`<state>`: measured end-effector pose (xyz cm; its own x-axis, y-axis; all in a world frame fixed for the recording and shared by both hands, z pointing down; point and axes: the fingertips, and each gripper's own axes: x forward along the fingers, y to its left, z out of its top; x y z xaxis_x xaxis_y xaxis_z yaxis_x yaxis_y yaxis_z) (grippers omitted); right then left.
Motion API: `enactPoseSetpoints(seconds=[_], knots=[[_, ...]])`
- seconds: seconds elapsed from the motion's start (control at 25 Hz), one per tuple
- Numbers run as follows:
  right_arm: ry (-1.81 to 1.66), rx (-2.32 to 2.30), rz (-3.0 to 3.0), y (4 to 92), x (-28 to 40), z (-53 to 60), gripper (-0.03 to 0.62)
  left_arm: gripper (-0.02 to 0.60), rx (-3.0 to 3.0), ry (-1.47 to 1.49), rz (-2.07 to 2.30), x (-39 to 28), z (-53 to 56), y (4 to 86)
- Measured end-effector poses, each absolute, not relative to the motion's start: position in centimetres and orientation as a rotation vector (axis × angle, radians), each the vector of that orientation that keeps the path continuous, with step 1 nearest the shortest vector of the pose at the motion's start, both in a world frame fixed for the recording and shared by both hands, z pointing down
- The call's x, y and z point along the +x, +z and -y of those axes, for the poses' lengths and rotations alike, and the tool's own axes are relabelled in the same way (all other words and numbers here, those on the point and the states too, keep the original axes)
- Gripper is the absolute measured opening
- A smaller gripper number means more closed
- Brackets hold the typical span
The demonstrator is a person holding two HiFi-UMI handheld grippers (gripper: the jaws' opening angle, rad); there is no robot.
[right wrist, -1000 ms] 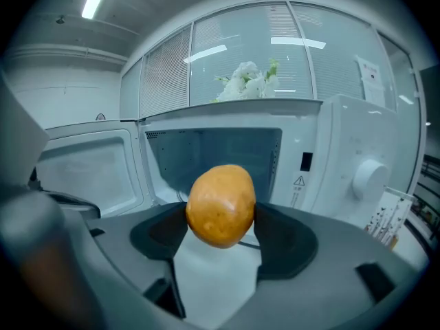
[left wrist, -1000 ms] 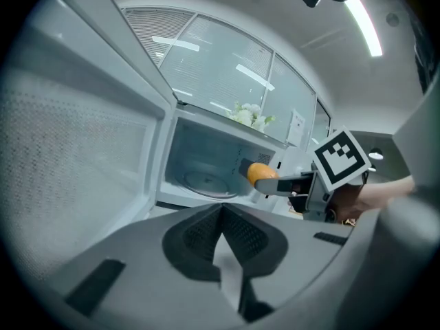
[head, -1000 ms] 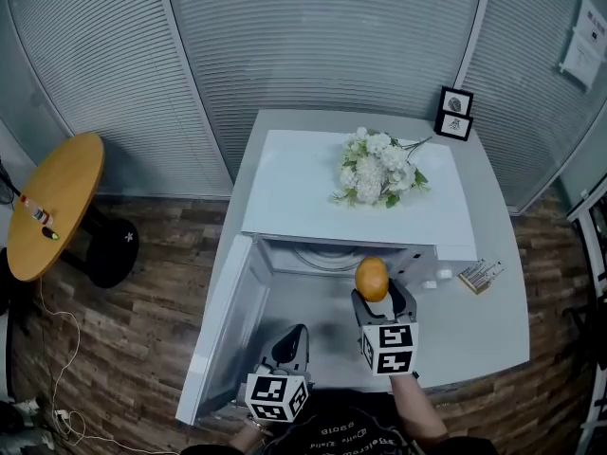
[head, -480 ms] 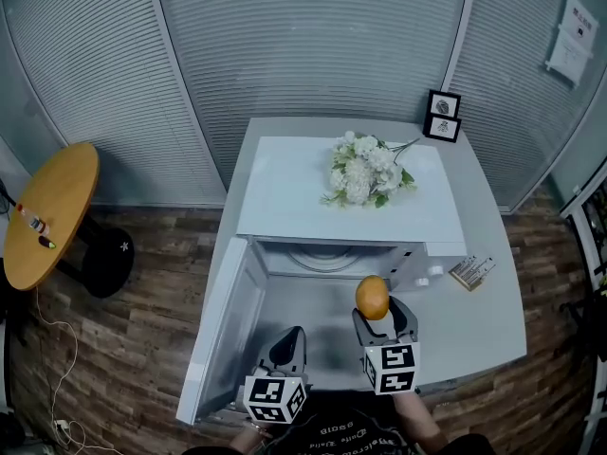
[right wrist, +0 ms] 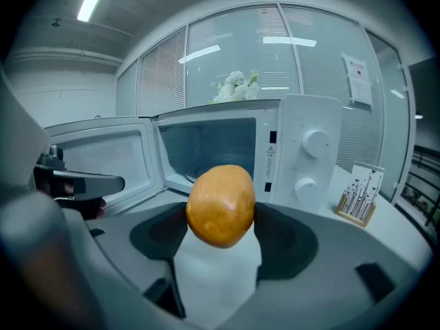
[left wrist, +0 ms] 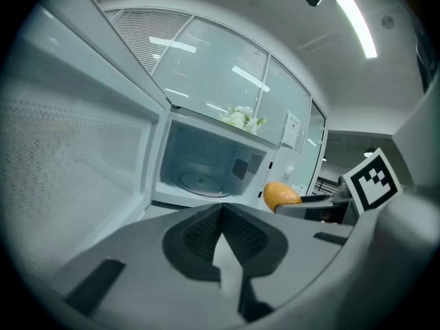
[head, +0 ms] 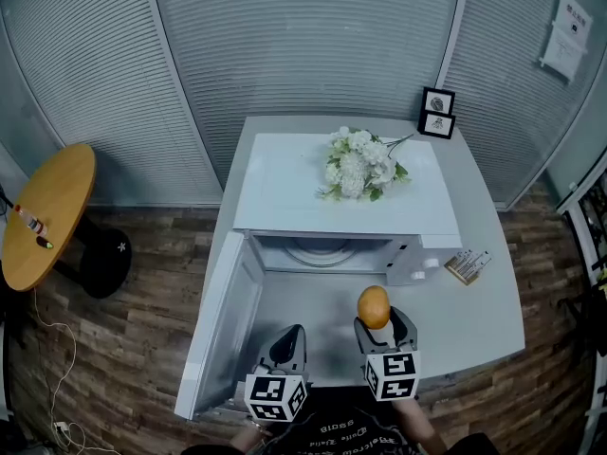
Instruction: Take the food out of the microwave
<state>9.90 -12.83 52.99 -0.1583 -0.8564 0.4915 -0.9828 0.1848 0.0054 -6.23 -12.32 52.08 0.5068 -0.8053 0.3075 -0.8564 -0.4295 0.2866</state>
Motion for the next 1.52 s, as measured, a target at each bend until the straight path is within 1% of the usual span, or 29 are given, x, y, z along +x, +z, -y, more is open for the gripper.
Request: enactPoseSetpoints(seconds=[0.48,0.68,0.96,1.52], knots=[[0.495,1.756,2.066,54.1,10.9,10.8,0.305,0.008,2.356,0.218,1.362,-5.4,12.3,52.7],[0.502,1.748,2.076,54.4,10.8,10.6,0.304,0.008,2.356,0.282,1.38,-5.3,12.4,53.2],[0.441,1.711,2.063,54.5,10.3,10.8,0.303,0.008,2.355,0.263,1.362,-5.1,12.4,53.3],[0.43,1.696,2.07,54.6,10.3,11.3,0.302,0.008,2.371,0.287,1.362,-4.8,12.6,53.5]])
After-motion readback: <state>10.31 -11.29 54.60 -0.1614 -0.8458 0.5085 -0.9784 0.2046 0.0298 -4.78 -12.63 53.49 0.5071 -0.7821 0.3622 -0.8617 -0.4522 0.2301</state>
